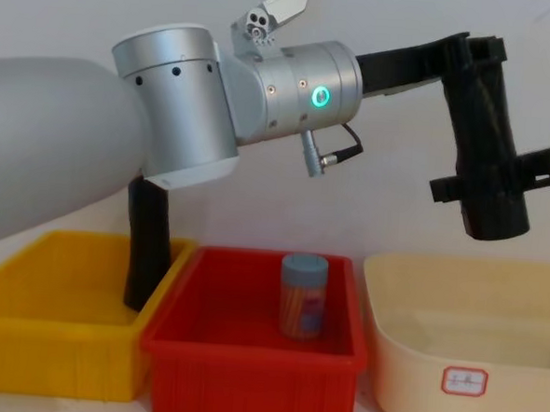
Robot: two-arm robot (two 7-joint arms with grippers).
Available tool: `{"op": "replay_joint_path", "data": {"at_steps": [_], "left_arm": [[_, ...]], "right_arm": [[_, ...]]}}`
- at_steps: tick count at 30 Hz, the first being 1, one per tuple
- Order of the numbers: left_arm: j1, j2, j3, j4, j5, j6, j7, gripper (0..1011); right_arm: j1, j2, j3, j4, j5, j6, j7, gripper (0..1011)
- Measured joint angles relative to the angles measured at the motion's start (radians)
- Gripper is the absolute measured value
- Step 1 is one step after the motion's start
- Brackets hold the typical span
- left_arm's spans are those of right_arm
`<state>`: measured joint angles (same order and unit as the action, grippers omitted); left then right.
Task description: Pick up the garbage bag with the one hand and transfer it to the other hand.
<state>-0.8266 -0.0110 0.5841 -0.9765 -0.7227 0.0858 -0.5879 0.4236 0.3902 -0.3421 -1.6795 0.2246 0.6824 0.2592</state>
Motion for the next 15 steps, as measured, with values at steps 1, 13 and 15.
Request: {"op": "replay_joint_path", "data": {"at_steps": [1, 13, 15], "left_arm": [[-0.001, -0.001, 0.0, 0.0, -0.001, 0.0, 0.0, 352], [-0.013, -0.011, 0.004, 0.004, -0.007, 0.0, -0.006, 352], [-0.014, -0.011, 0.005, 0.005, -0.008, 0.0, -0.006, 352]], "right_arm": [[0.003, -0.002, -0.001, 0.004, -0.001, 0.0, 0.001, 1000], [0.021, -0.013, -0.009, 0.029, -0.007, -0.003, 0.007, 841], [0.023, -0.015, -0.01, 0.032, -0.008, -0.004, 0.008, 749]]}}
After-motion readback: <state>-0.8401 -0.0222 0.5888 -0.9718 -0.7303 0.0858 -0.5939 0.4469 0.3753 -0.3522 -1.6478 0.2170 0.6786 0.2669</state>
